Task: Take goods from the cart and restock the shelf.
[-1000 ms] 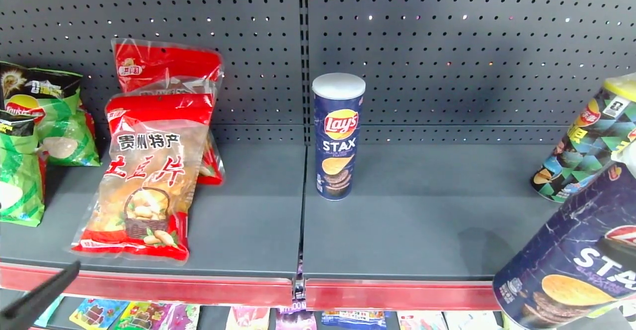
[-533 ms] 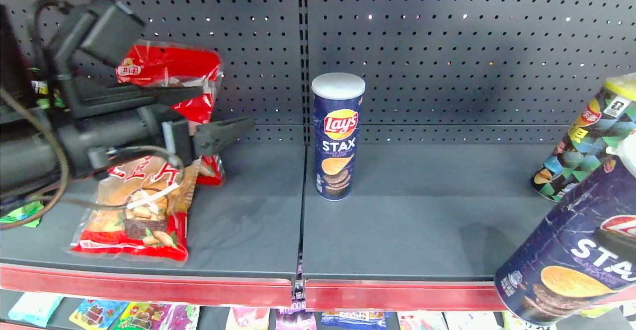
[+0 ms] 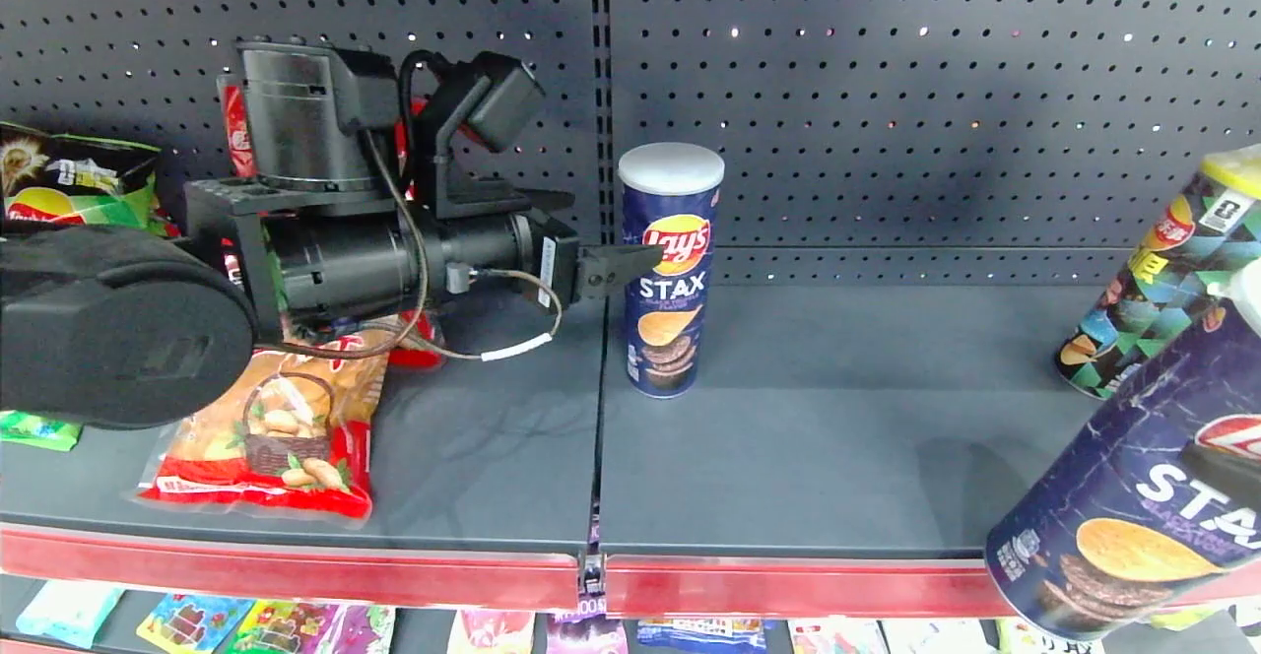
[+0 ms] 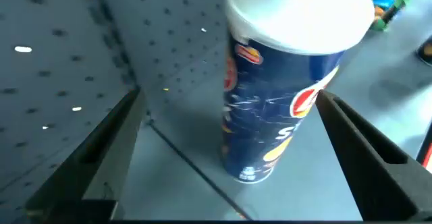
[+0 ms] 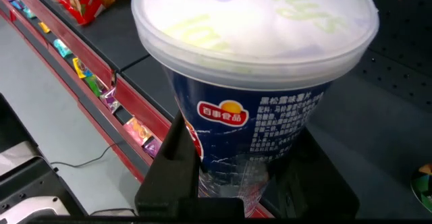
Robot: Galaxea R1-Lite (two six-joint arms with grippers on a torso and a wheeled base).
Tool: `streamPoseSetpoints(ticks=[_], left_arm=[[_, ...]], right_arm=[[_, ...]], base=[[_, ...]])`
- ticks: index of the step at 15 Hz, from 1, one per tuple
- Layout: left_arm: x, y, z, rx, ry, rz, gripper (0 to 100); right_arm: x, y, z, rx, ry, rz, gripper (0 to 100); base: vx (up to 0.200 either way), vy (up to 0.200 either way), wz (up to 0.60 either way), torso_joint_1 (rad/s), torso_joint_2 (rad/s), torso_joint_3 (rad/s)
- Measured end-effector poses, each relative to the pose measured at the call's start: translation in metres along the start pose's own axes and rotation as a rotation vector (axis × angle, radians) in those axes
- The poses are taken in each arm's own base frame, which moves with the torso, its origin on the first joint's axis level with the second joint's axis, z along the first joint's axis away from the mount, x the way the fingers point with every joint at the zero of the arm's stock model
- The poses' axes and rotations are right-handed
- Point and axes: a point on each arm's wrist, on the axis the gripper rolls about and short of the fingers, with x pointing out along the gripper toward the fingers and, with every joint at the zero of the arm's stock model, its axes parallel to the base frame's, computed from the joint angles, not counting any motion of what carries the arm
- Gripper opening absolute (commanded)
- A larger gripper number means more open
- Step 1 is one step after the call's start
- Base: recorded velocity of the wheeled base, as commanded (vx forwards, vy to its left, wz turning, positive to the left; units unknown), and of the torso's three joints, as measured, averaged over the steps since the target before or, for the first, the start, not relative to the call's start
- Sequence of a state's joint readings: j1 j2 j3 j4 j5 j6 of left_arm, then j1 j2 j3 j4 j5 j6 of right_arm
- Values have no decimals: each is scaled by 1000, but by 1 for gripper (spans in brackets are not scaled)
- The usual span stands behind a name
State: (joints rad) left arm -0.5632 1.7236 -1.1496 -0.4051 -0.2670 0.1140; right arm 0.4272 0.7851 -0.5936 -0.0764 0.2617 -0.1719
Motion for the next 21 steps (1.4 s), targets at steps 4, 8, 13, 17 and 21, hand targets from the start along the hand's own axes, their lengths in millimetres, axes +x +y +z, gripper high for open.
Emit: streamPoseSetpoints(ticks=[4,8,13,17,21], left_arm=[[11,-3,-2,2,-1,-58,100],[24,-9,4,12,-21,-89,100],[46,-7,2,62,-26,-94,0],[51,-8,-5,70,-19,-128,0],[40,-19,-6,68,-11,-168,0]], right_arm=[[-1,0,0,0,-3,-1,0],[-2,0,0,-1,-5,-3,0],[-3,0,1,-1,-9,-15,0],[-3,0,0,0,-7,-18,0],[-2,-1,0,1,-2,-15,0]], base=[[0,0,0,0,0,0],[0,0,0,0,0,0],[0,0,0,0,0,0],[0,0,0,0,0,0],[0,0,0,0,0,0]])
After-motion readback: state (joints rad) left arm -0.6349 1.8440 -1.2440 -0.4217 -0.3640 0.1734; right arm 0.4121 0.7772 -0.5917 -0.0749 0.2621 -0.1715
